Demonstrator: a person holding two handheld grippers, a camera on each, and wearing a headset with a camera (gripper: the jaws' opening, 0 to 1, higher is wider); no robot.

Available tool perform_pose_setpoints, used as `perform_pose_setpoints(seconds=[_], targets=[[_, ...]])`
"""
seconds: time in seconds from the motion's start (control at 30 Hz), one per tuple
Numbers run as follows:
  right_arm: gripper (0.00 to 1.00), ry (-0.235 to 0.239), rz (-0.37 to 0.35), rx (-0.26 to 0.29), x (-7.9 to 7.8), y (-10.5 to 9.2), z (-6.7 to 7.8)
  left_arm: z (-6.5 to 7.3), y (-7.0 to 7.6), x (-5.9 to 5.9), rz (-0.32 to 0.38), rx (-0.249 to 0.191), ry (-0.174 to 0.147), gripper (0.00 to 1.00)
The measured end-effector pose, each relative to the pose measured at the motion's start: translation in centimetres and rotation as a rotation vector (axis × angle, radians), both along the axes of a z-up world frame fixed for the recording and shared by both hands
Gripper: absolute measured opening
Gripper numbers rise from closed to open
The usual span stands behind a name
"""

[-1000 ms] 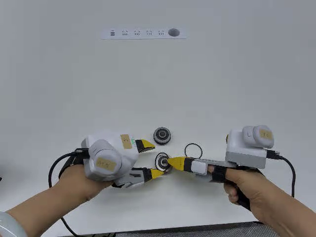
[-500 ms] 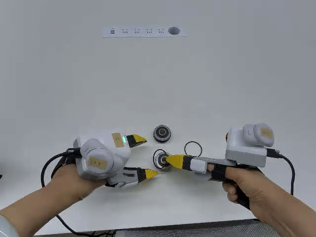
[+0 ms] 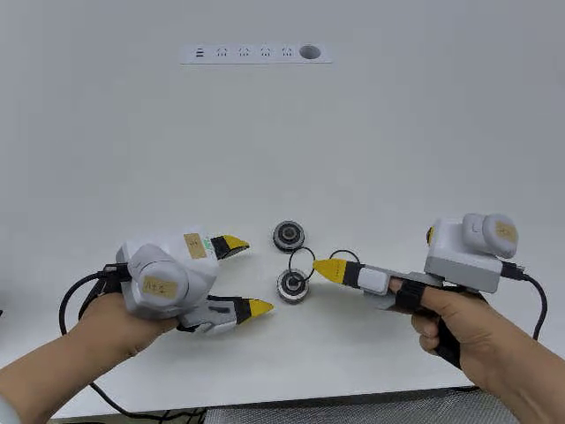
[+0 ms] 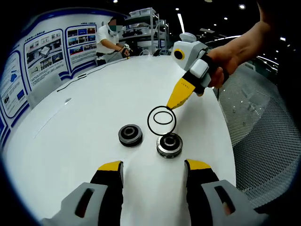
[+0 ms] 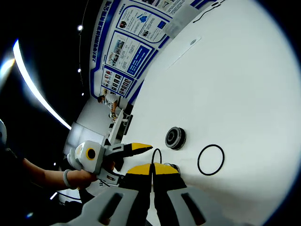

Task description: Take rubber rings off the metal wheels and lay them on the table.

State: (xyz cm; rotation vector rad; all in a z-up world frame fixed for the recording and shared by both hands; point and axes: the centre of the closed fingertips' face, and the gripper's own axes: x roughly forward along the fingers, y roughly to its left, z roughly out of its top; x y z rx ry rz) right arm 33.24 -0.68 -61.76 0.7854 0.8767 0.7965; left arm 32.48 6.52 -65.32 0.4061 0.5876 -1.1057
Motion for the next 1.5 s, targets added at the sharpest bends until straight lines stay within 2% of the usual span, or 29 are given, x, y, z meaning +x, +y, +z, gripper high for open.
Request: perform_pose_setpoints(seconds=[0.17,0.37,0.53,0.8,0.93,1.33,1.5], targets=[[0.02,0.002,-0.052,-0.011,0.7,-1.9,-0.1,0.0,0.1,0.0,0.011,0.000,0.008,0.55],[0.02,0.016,-0.106,-0.055,1.0,-3.6,-1.1,0.0,0.2,0.1,0.018,0.001,0.008,0.54],[0.02,0.037,-0.137,-0.076,1.0,-4.2,-1.9,0.0,0.3,0.1,0.020,0.003,0.011,0.53],[0.02,0.064,-0.146,-0.148,0.8,-5.1,-3.5,0.0,0.3,0.2,0.018,0.005,0.011,0.52],[0.02,0.040,-0.123,-0.211,0.7,-5.4,-4.0,0.1,0.2,0.2,0.019,0.005,0.014,0.52],[0.10,-0.020,-0.058,-0.302,0.3,-5.6,-3.9,0.1,0.2,0.3,0.017,0.008,0.013,0.51],[0.15,-0.066,0.014,-0.377,-0.1,-5.5,-4.0,0.2,0.2,0.4,0.021,0.004,0.011,0.51]])
